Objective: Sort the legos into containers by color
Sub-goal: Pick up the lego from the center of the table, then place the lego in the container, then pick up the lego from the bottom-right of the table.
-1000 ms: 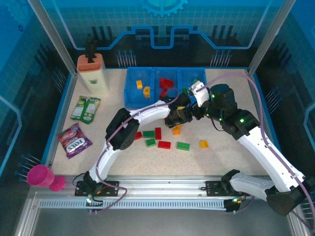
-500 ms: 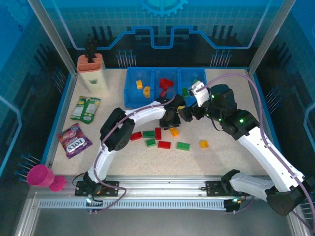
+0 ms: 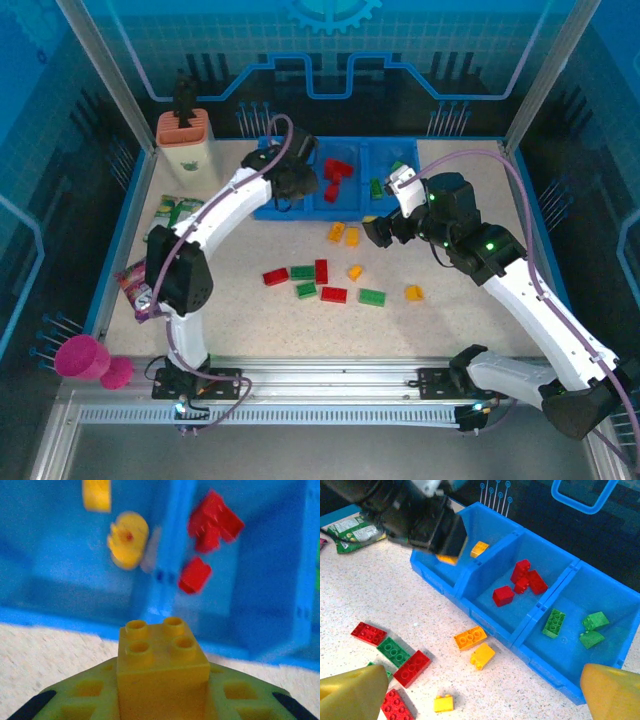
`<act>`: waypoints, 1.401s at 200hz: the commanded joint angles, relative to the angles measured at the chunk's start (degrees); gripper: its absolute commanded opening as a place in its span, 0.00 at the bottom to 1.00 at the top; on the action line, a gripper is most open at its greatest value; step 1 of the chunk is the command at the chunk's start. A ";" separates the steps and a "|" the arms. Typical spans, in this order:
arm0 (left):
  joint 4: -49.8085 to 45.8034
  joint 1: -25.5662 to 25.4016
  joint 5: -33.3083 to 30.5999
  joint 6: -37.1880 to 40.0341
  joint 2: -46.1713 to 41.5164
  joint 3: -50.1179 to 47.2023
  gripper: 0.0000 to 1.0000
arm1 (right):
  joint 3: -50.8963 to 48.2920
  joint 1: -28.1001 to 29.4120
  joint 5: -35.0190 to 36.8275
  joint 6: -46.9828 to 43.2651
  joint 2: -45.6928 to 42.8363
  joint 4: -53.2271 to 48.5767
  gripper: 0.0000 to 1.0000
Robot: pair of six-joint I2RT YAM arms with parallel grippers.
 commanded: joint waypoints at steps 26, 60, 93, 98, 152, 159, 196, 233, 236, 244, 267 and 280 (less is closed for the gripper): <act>4.01 6.34 -7.46 7.70 10.12 10.92 0.25 | 0.06 0.72 1.77 -0.81 -0.91 1.16 1.00; 2.81 9.26 -7.71 8.60 21.49 22.21 0.25 | -0.09 0.92 1.21 -0.85 -1.43 1.19 1.00; 0.02 9.96 -6.76 8.69 29.56 31.65 0.27 | -0.07 0.95 2.17 -1.22 -1.28 0.77 1.00; -0.08 9.96 -6.77 8.68 30.02 32.13 0.28 | -0.05 0.96 2.60 -1.33 -1.24 0.47 1.00; 2.52 9.96 -4.60 10.32 27.02 30.23 0.60 | -3.10 -3.87 10.60 16.08 -5.69 -14.15 1.00; 3.70 9.96 -3.92 10.53 26.01 29.40 0.62 | -4.72 -5.13 9.92 19.46 -6.53 -16.26 1.00; 6.85 9.62 -1.13 12.02 21.19 28.80 0.65 | -14.56 -7.95 2.37 36.29 -7.11 -21.19 0.97; 7.55 8.60 0.89 17.54 14.68 28.91 0.66 | -21.91 -8.14 -0.45 43.72 -5.29 -20.11 0.94; 7.24 8.51 0.88 18.19 14.18 28.98 0.66 | -22.32 -8.10 -0.48 43.90 -5.05 -20.04 0.94; 6.45 8.30 1.61 20.09 12.75 29.20 0.67 | -23.20 -8.10 -0.36 44.38 -4.40 -19.80 0.94; 1.80 8.20 2.28 23.60 9.13 29.98 0.68 | -25.59 -8.18 0.69 44.74 -1.98 -17.73 0.93; 1.59 8.13 2.92 24.93 5.72 26.98 0.69 | -26.61 -8.42 1.21 44.17 -0.28 -14.87 0.92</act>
